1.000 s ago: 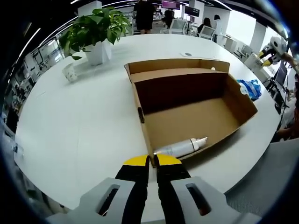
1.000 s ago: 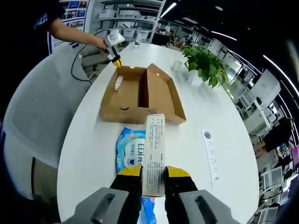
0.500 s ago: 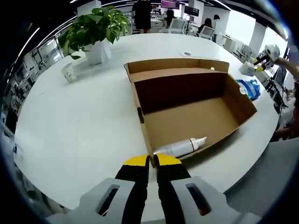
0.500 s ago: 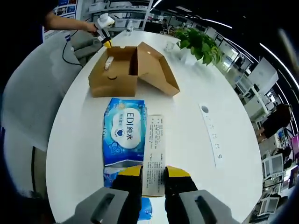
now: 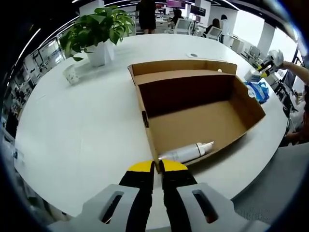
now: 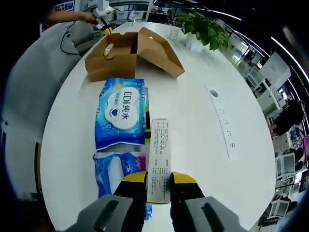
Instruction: Operate the shoe box by opening the lid, removing the specified soft item, and placing it in the target area until the item is outside and the box remains undamaged.
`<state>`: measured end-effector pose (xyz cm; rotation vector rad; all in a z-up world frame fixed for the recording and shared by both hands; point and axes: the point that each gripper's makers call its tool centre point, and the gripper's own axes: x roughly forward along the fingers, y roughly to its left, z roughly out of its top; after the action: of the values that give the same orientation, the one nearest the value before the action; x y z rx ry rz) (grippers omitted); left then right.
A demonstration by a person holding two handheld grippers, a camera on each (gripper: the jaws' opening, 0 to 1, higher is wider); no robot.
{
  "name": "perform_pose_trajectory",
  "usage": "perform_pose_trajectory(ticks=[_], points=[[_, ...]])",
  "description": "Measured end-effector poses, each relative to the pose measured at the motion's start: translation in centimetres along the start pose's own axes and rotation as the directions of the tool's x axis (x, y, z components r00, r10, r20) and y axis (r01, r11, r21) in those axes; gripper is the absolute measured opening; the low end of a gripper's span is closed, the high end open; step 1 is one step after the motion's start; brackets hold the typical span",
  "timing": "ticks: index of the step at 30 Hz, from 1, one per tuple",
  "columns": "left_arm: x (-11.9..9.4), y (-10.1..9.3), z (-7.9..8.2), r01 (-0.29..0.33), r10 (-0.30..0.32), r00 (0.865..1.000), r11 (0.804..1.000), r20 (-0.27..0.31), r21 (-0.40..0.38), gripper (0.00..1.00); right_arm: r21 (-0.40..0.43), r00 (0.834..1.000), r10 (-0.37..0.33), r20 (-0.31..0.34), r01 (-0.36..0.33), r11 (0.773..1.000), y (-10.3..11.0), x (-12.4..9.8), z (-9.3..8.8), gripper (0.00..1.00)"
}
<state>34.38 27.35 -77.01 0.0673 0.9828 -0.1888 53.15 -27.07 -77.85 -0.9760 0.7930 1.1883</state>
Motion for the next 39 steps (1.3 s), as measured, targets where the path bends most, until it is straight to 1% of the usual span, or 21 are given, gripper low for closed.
perform_pose_trajectory(ticks=[1,4,6,11,12,15,20,22,23,28,36,37,39], points=[[0.0,0.0,0.0,0.000,0.000,1.000,1.000,0.000,0.000,0.03,-0.007,1.000,0.003,-0.009,-0.004,1.000,0.1,0.1,-0.3,0.13],[0.0,0.0,0.0,-0.001,0.001,1.000,1.000,0.005,0.000,0.03,0.017,1.000,0.010,-0.021,-0.010,1.000,0.2,0.3,-1.1,0.13],[0.0,0.1,0.0,-0.001,0.001,1.000,1.000,0.009,-0.003,0.03,0.012,0.999,0.018,-0.036,-0.017,1.000,0.3,0.6,-1.7,0.13],[0.0,0.0,0.0,-0.002,0.002,1.000,1.000,0.004,0.001,0.03,0.006,0.998,0.027,-0.051,-0.026,1.000,0.2,0.9,-2.5,0.13],[0.1,0.0,0.0,-0.003,0.003,1.000,1.000,0.000,0.005,0.03,-0.010,0.997,0.032,-0.073,-0.033,0.999,0.2,1.2,-3.0,0.14],[0.0,0.0,0.0,-0.004,0.004,1.000,1.000,-0.003,0.006,0.03,-0.038,0.994,0.028,-0.105,-0.032,0.999,0.1,1.3,-3.8,0.14],[0.1,0.0,0.0,-0.004,0.005,1.000,1.000,-0.004,0.004,0.03,-0.090,0.987,0.028,-0.157,-0.042,0.995,-0.1,1.4,-4.8,0.14],[0.1,0.0,0.0,-0.004,0.004,1.000,1.000,-0.004,0.004,0.03,-0.097,0.988,0.030,-0.151,-0.045,0.994,-0.3,1.4,-4.6,0.14],[0.1,0.0,0.0,-0.004,0.004,1.000,1.000,-0.004,0.003,0.03,-0.124,0.986,0.030,-0.161,-0.051,0.991,-0.4,1.3,-4.6,0.14],[0.1,-0.1,0.0,-0.003,0.003,1.000,1.000,-0.015,0.026,0.04,-0.125,0.983,0.034,-0.180,-0.057,0.991,-0.5,1.4,-4.6,0.15],[0.1,-0.1,0.1,-0.005,0.007,1.000,0.997,-0.016,0.071,0.04,-0.080,0.981,0.022,-0.194,-0.038,0.996,-0.9,1.5,-4.9,0.16],[0.1,-0.1,0.2,-0.007,0.009,1.000,0.997,-0.016,0.080,0.05,-0.054,0.982,0.018,-0.189,-0.029,0.998,-0.9,1.6,-4.8,0.17],[0.0,-0.1,0.2,-0.010,0.012,1.000,0.996,-0.016,0.094,0.05,-0.046,0.983,0.008,-0.181,-0.017,0.999,-1.1,1.7,-4.7,0.17]])
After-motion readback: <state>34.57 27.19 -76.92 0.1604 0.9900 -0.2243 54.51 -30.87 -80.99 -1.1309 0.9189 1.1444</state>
